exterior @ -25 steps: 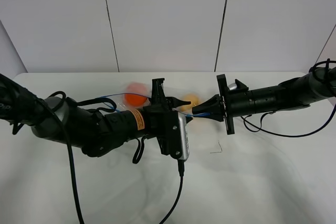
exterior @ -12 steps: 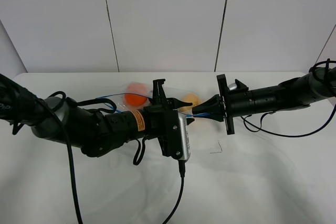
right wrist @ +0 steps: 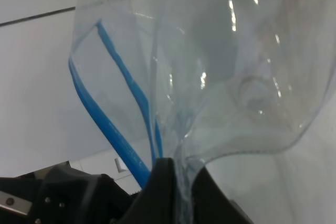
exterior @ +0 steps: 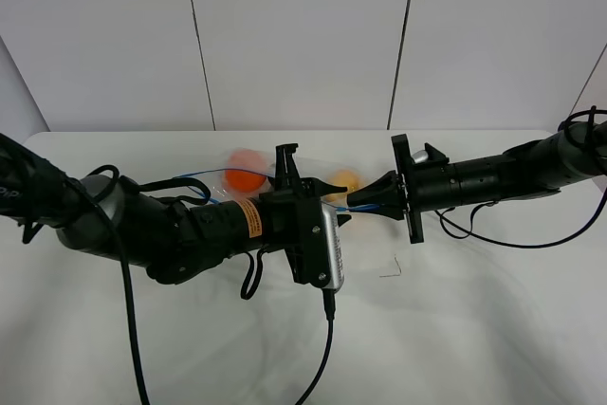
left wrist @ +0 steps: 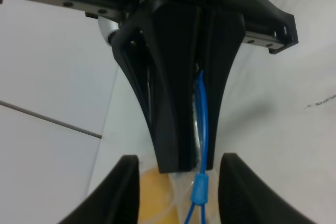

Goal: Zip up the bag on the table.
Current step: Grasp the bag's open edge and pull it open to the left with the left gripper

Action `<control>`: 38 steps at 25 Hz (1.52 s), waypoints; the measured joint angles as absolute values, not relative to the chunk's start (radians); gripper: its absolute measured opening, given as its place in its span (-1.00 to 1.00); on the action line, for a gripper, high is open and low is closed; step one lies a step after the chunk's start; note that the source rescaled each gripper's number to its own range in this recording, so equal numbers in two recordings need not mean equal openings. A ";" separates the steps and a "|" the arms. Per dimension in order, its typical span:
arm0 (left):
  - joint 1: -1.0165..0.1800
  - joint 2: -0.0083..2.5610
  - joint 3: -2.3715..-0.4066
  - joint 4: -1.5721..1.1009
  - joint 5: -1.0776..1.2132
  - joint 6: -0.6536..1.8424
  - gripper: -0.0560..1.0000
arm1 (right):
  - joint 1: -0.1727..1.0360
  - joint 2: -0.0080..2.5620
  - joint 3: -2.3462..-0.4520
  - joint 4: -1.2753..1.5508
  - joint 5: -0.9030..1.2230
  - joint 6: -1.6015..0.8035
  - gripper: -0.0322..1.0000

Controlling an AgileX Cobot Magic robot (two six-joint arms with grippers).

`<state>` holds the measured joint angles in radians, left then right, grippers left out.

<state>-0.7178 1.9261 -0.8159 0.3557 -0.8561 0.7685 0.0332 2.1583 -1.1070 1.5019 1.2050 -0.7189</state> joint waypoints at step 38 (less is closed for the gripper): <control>-0.718 1.953 -0.817 0.353 -0.854 0.765 -0.88 | 0.033 2.158 -1.107 1.502 1.205 -0.719 -0.94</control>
